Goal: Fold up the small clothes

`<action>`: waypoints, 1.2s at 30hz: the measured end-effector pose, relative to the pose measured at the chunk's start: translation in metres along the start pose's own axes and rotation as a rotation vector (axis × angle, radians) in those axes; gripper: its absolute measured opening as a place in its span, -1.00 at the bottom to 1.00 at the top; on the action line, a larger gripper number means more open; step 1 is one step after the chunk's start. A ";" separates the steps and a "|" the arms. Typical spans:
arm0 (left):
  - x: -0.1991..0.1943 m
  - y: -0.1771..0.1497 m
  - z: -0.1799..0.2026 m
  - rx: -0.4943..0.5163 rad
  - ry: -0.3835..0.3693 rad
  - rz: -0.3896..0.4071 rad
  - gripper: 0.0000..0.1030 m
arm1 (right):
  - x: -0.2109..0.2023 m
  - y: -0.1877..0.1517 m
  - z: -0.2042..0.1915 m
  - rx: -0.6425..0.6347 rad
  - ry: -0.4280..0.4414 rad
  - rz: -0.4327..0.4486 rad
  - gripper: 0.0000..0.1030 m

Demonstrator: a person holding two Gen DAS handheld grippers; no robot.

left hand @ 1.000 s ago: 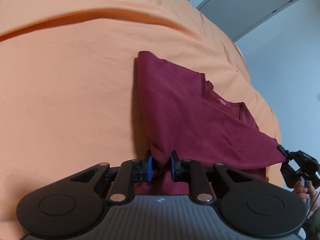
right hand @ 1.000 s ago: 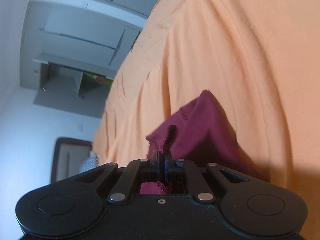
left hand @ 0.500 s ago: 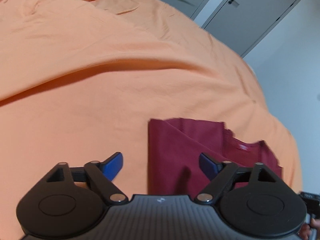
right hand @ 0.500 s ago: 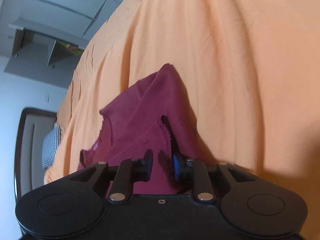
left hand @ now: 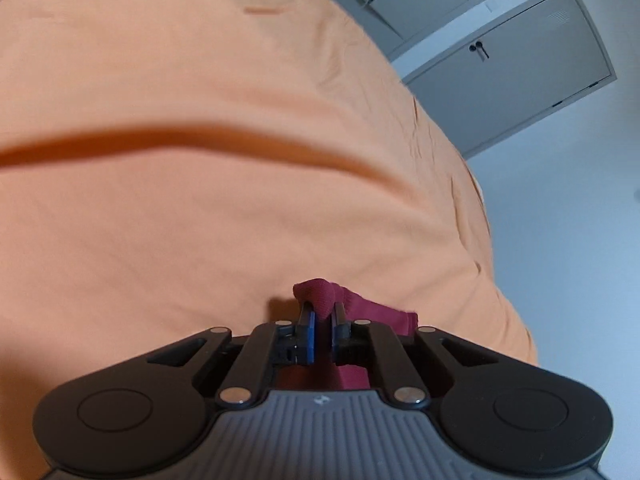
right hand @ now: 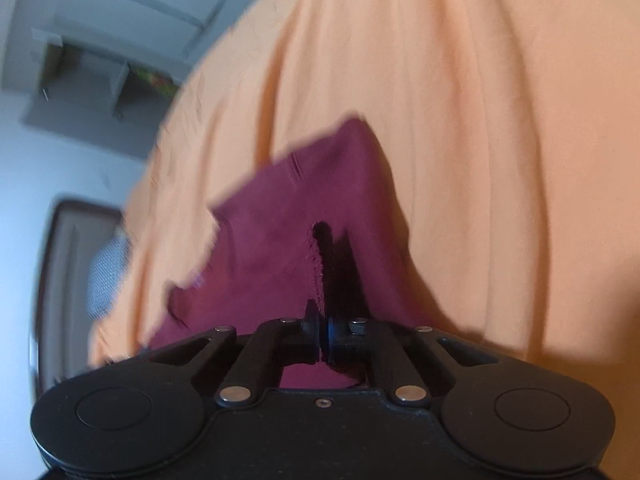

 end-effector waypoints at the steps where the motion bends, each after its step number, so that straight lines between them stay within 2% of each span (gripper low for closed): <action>1: 0.003 -0.001 -0.002 0.016 0.037 -0.009 -0.87 | -0.004 0.003 0.000 0.015 0.012 0.019 -0.96; 3: 0.012 -0.007 -0.004 0.061 0.109 -0.047 -0.86 | -0.005 0.007 0.001 -0.004 -0.016 0.024 -0.96; 4: 0.014 -0.009 -0.002 0.082 0.119 -0.052 -0.85 | -0.001 0.006 0.003 -0.017 -0.052 0.009 -0.96; 5: 0.014 -0.009 -0.001 0.088 0.125 -0.052 -0.73 | 0.003 0.004 0.005 -0.027 -0.084 -0.008 -0.96; 6: 0.013 -0.009 -0.001 0.080 0.133 -0.048 -0.52 | 0.007 0.001 0.005 -0.039 -0.103 -0.018 -0.96; 7: 0.010 -0.008 0.000 0.064 0.132 -0.038 -0.42 | 0.009 0.000 0.003 -0.053 -0.108 -0.021 -0.93; 9: -0.003 -0.005 0.002 0.061 0.125 -0.017 -0.03 | 0.007 -0.001 -0.001 -0.035 -0.088 -0.024 -0.62; 12: -0.032 -0.012 0.004 0.097 0.115 -0.004 0.19 | -0.010 -0.001 -0.012 -0.060 -0.056 0.013 -0.37; 15: -0.052 -0.036 -0.002 0.114 0.086 -0.054 0.26 | -0.032 -0.004 -0.010 -0.068 -0.060 0.055 -0.15; 18: -0.061 -0.061 -0.012 0.102 0.053 -0.107 0.26 | -0.040 -0.011 0.002 -0.077 -0.092 0.061 -0.12; 20: -0.058 -0.072 -0.016 0.054 0.009 -0.141 0.29 | -0.037 -0.015 0.010 -0.062 -0.101 0.052 -0.11; 22: -0.052 -0.079 -0.017 0.033 -0.014 -0.161 0.32 | -0.032 -0.016 0.013 -0.049 -0.077 0.056 0.07; 23: -0.051 -0.082 -0.016 0.044 0.001 -0.164 0.32 | -0.029 -0.016 0.015 -0.048 -0.069 0.055 0.03; 24: -0.050 -0.083 -0.015 0.054 0.010 -0.163 0.32 | -0.027 -0.013 0.014 -0.071 -0.093 0.063 -0.14; 25: -0.051 -0.083 -0.013 0.058 0.011 -0.159 0.32 | -0.029 -0.009 0.013 -0.095 -0.138 0.091 -0.10; 27: -0.054 -0.084 -0.010 0.060 -0.004 -0.153 0.38 | -0.035 -0.001 0.008 -0.109 -0.134 0.143 0.20; 29: -0.052 -0.085 -0.007 0.085 0.011 -0.164 0.38 | -0.032 0.003 0.006 -0.113 -0.096 0.124 0.40; 30: -0.047 -0.086 -0.007 0.096 0.027 -0.175 0.38 | -0.026 0.003 0.007 -0.125 -0.097 0.094 0.41; 32: -0.041 -0.088 -0.007 0.109 0.049 -0.187 0.38 | -0.015 0.001 0.014 -0.166 -0.128 0.033 0.30; 33: -0.039 -0.089 -0.006 0.117 0.057 -0.189 0.31 | -0.011 -0.001 0.017 -0.180 -0.133 0.019 0.04; 34: -0.039 -0.089 -0.004 0.130 0.067 -0.189 0.16 | -0.009 -0.002 0.019 -0.191 -0.132 0.009 -0.21; 35: -0.040 -0.089 -0.001 0.142 0.060 -0.187 -0.66 | -0.007 -0.003 0.020 -0.193 -0.122 -0.008 -0.80; 36: -0.042 -0.087 0.001 0.121 0.038 -0.188 -0.73 | -0.005 -0.003 0.021 -0.180 -0.097 -0.035 -0.80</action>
Point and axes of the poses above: each gripper's, at about its wrist camera, not at the fingertips, and x roughly the way its jaws point, z to its right, y to its top, the point moved 4 cm from there along x, roughly the way its jaws point, and after that the axes turned 3 degrees about z, right-handed, at the moved point
